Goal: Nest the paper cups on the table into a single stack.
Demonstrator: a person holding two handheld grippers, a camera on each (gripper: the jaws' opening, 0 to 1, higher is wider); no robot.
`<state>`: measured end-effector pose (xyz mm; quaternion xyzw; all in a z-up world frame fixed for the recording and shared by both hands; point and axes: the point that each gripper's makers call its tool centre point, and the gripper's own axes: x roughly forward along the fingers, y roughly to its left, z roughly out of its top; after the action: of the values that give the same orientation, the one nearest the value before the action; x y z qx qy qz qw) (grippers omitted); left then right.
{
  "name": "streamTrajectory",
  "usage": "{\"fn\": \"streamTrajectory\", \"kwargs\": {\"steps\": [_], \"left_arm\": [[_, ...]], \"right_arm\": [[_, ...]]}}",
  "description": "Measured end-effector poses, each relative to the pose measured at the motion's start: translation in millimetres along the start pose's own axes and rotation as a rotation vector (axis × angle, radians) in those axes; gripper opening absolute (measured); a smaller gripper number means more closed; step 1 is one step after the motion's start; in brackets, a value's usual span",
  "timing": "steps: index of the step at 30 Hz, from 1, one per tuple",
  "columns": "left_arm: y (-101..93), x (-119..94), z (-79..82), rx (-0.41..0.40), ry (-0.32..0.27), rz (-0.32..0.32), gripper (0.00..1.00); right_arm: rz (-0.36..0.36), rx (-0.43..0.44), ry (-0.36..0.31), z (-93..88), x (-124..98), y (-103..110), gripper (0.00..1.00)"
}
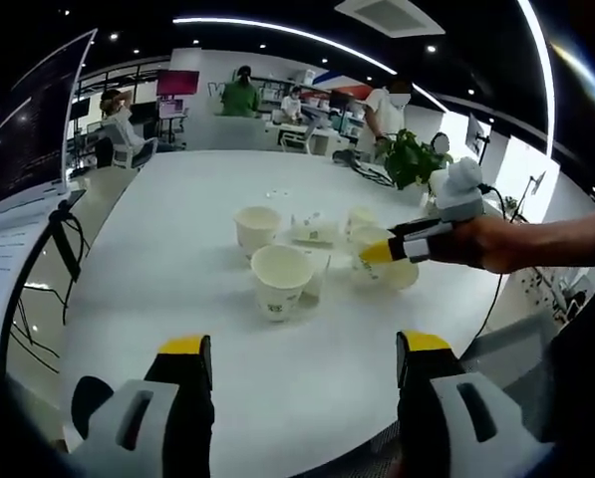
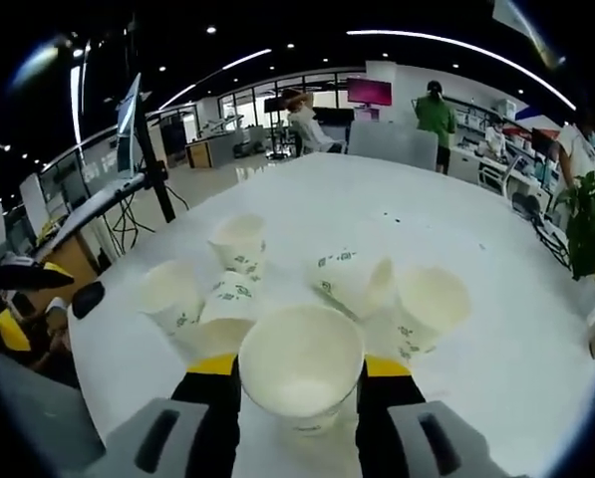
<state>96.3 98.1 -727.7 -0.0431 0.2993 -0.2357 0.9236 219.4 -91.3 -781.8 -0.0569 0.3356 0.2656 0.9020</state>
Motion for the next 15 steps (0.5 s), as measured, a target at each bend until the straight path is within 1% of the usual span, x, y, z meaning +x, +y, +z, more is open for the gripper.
{"fn": "streamTrajectory", "kwargs": {"steps": [7, 8, 12, 15], "left_arm": [[0.2, -0.8, -0.6, 0.003, 0.0, -0.001, 0.75], [0.0, -0.8, -0.5, 0.003, 0.0, -0.001, 0.75], [-1.1, -0.7, 0.3, 0.006, -0.002, -0.004, 0.75], [-3.2, -0.9, 2.4, 0.008, -0.005, -0.006, 0.75]], "right_arm": [[0.046, -0.04, -0.025, 0.1, -16.4, 31.2, 0.45], [0.053, -0.045, -0.027, 1.2, -14.4, 32.0, 0.45], [0.085, -0.068, -0.026, -4.4, -18.1, 52.2, 0.45], [0.105, -0.074, -0.021, -7.6, -18.8, 61.4, 0.45]]}}
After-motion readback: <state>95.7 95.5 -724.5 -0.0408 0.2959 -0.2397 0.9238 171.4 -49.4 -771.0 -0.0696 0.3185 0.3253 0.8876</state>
